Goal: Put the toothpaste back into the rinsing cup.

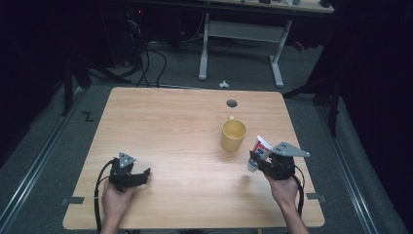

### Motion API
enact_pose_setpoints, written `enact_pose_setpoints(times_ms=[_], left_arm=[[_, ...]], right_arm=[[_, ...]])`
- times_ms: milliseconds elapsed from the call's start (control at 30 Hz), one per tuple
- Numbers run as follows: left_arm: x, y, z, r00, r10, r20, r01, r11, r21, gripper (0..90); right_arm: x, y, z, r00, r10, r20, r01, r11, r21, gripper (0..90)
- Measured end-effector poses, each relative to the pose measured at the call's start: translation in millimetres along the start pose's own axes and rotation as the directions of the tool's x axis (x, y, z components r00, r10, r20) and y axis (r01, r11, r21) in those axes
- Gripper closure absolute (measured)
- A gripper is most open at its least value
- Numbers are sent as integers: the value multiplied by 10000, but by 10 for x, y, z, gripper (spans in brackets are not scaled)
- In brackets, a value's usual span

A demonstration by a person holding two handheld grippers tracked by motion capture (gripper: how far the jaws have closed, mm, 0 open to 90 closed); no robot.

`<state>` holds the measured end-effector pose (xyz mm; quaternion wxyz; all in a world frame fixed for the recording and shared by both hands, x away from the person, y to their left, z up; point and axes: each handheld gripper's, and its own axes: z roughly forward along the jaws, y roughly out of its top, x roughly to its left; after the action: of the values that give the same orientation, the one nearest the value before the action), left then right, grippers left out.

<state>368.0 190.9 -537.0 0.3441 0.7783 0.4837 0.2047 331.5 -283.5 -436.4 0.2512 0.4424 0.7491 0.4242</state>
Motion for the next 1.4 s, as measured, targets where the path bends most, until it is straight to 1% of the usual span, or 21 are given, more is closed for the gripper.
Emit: enact_pose_setpoints(times_ms=[567, 667, 933, 1200, 1400], left_arm=[[0, 0, 0, 10000, 6, -1, -6, 10000, 3, 195], [0, 0, 0, 10000, 6, -1, -6, 10000, 2, 195], [0, 0, 0, 10000, 4, 1, -4, 10000, 2, 195], [0, 0, 0, 10000, 3, 0, -3, 10000, 3, 195], [0, 0, 0, 10000, 4, 0, -4, 10000, 2, 195]], right_arm=[[-30, 187, -48, 9996, -174, -234, 169, 9997, -198, 654], [-34, 214, -46, 9995, -113, -309, 106, 9997, -227, 654], [-37, 302, -47, 9989, -176, -434, 165, 9995, -256, 654], [-63, 401, -46, 9981, -207, -579, 187, 9992, -349, 654], [-97, 465, -36, 9979, -125, -635, 100, 9992, -395, 654]])
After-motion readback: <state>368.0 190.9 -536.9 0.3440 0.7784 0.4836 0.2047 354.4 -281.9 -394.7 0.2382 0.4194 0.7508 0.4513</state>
